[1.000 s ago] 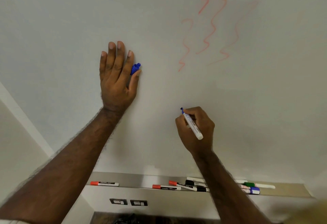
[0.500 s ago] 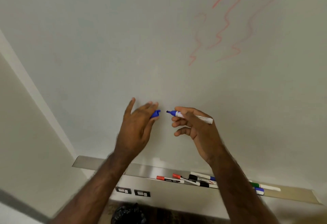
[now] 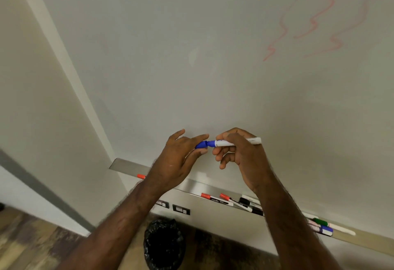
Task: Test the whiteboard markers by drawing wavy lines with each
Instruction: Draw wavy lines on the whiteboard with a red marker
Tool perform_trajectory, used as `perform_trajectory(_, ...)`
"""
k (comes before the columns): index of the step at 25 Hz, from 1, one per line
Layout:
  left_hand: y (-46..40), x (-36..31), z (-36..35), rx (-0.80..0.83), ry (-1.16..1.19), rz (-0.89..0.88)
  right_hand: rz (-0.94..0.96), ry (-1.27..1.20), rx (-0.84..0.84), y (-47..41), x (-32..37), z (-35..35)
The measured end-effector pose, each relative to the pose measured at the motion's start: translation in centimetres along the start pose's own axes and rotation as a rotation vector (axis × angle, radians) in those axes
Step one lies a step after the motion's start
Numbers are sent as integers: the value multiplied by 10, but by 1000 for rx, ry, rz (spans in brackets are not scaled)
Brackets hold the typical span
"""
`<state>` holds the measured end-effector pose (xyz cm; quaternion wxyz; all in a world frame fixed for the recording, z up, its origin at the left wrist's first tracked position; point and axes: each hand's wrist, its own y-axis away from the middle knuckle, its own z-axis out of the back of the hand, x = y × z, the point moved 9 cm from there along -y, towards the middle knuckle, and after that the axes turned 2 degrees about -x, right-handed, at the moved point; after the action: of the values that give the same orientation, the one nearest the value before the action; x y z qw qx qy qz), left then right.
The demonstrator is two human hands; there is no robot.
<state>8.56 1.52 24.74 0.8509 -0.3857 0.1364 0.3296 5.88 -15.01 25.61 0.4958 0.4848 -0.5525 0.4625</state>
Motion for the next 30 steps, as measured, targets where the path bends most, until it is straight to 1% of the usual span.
perform_trajectory(2, 6, -1, -1, 73, -3, -17, -35, 23, 46, -2, -7, -11)
perform_trajectory(5, 17, 0, 0, 156, 79, 53, -70, -46, 46, -3, -14, -22)
perform_trajectory(8, 26, 5, 5, 145, 127, 93, -83, -119, 24, -5, -27, -33)
perform_trajectory(11, 36, 19, 11, 142, 131, 159, -91, -167, 43, -7, -42, -52)
perform_trajectory(15, 58, 30, 18, 138, 213, 259, -138, -106, 93, -11, -61, -74)
perform_trajectory(17, 68, 39, 16, 186, 230, 310, -175, -44, 151, -15, -71, -81)
perform_trajectory(19, 82, 58, 7, 306, 220, 351, -231, 40, 213, -15, -90, -86)
perform_trajectory(21, 105, 86, -5, 450, 101, 402, -304, 107, 239, -10, -119, -92)
perform_trajectory(23, 135, 118, -13, 534, -36, 499, -381, 177, 220, -1, -156, -97)
perform_trajectory(25, 162, 137, -16, 548, -83, 582, -435, 282, 198, 7, -191, -102)
perform_trajectory(27, 178, 147, -16, 530, -105, 620, -457, 420, 206, 13, -219, -108)
perform_trajectory(30, 192, 155, -10, 476, -129, 594, -484, 536, 258, 21, -254, -124)
